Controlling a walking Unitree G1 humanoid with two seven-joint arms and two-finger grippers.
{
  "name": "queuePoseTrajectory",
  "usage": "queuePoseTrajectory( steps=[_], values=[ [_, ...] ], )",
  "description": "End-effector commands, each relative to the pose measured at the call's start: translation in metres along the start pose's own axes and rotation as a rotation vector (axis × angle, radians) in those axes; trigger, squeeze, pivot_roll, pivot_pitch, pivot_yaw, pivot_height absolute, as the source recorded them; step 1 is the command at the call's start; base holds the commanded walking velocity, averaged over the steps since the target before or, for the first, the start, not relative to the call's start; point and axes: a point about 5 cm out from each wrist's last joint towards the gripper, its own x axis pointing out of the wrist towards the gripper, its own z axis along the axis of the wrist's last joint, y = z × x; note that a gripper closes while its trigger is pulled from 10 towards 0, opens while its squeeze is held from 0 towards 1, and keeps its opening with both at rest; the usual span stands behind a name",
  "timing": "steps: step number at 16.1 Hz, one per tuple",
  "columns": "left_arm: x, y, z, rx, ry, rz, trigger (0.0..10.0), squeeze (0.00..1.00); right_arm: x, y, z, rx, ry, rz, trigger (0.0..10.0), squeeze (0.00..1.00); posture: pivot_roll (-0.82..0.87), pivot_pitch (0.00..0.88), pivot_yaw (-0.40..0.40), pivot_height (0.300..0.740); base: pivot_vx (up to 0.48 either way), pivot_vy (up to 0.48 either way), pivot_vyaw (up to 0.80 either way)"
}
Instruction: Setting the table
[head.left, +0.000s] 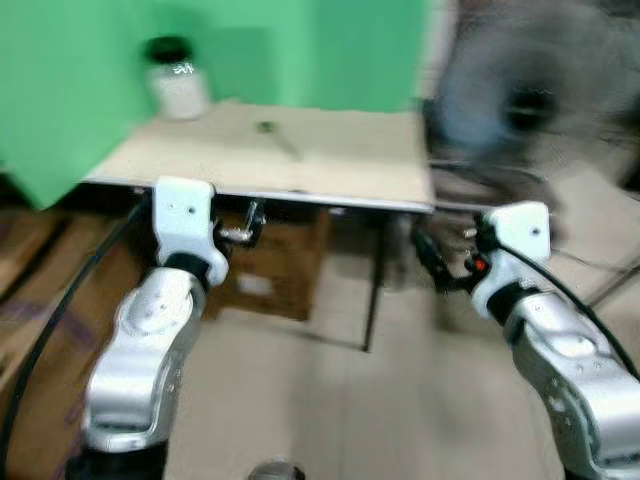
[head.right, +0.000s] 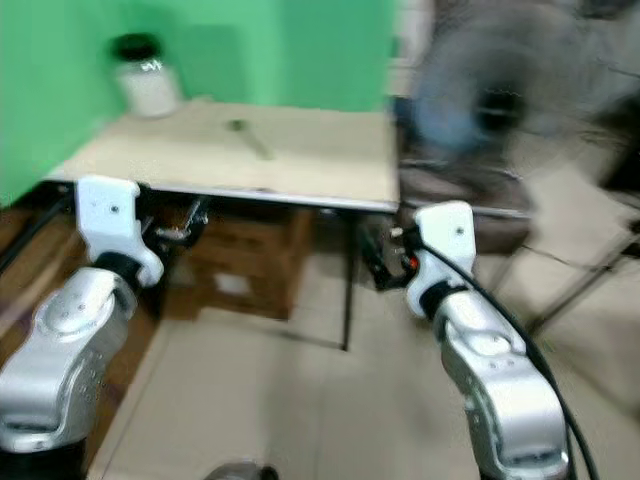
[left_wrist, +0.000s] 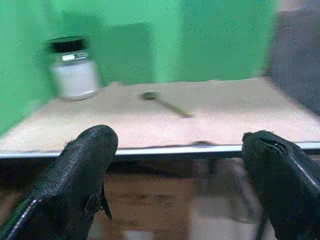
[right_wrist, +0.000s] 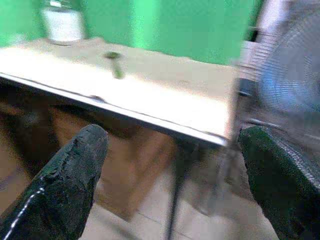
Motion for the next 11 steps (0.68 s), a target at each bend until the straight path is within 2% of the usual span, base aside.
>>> queuePoseTrajectory(
  steps=[1, 11],
  values=[
    [0.0015, -0.0061, 0.0068, 0.000, -0.029, -0.028, 10.0, 0.00, -0.0030, -0.0045, 0.0030, -0.012, -0.012, -0.020, 10.0, 0.00, 0.09, 0.000, 0.054, 0.740, 0.289, 0.000, 0.57],
    [0.0014, -0.0074, 0.0067, -0.004, -0.030, -0.032, 10.0, 0.00, -0.0028, -0.0026, 0.0036, -0.035, -0.013, 0.001, 10.0, 0.00, 0.09, 0.000, 0.052, 0.740, 0.291, 0.000, 0.00]
  ],
)
